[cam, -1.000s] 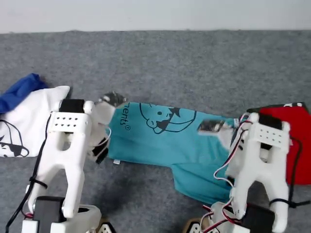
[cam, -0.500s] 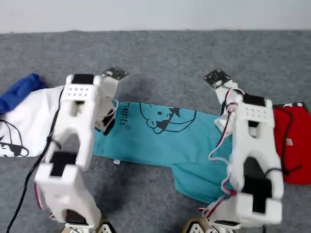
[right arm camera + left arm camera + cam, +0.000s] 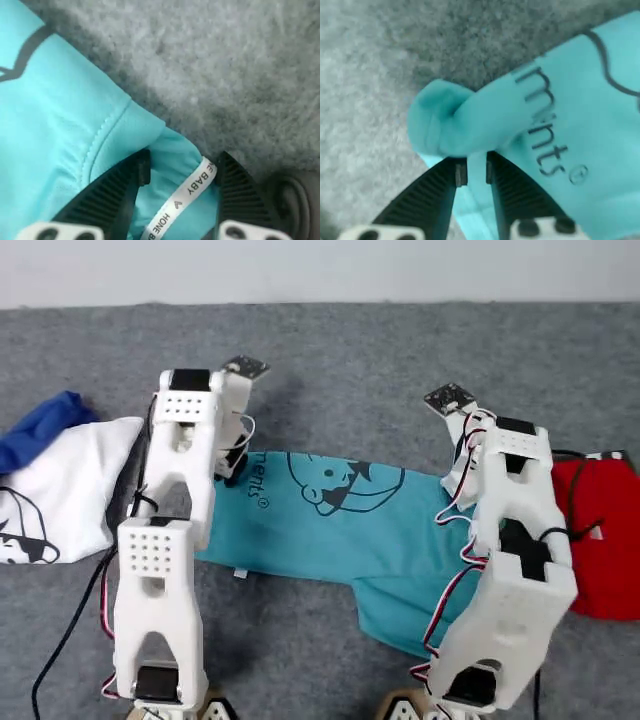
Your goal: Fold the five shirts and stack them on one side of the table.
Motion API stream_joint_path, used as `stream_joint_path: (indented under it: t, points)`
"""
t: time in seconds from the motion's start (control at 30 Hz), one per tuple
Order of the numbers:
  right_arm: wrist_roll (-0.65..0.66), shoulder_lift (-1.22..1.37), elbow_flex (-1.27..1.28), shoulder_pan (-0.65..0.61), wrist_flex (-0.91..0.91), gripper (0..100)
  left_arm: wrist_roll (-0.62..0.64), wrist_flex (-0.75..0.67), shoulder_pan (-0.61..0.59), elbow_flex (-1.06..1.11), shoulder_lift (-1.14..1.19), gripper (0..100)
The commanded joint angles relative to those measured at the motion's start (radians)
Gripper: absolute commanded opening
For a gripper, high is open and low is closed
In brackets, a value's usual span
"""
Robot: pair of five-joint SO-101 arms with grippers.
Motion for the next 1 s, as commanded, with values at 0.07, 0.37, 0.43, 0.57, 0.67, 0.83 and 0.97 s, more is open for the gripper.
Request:
stream_joint_path:
  t: [0.07, 0.37, 0.43, 0.57, 0.67, 0.83, 0.97]
  points:
    - [0.078, 0.053, -0.017, 0.010, -0.013, 6.8, 0.009, 0.021, 0.002, -0.045, 0.046, 7]
    - [0.106, 0.062, -0.069, 0.025, -0.024, 0.9, 0.008, 0.002, 0.002, -0.050, 0.072, 7]
    - [0.106, 0.064, -0.110, 0.027, -0.024, 0.9, 0.012, -0.023, 0.002, -0.053, 0.063, 7]
    - [0.106, 0.065, -0.207, 0.021, -0.024, 0.9, 0.014, -0.028, -0.005, -0.180, 0.074, 3]
    - [0.106, 0.067, -0.262, 0.019, -0.025, 0.9, 0.014, -0.026, -0.006, -0.272, 0.074, 2]
    - [0.103, 0.133, -0.347, 0.022, -0.025, 0.9, 0.014, -0.075, -0.006, -0.323, 0.074, 2]
    - [-0.015, 0.245, -0.451, 0.025, -0.021, 1.2, 0.011, -0.101, -0.005, -0.315, 0.075, 2]
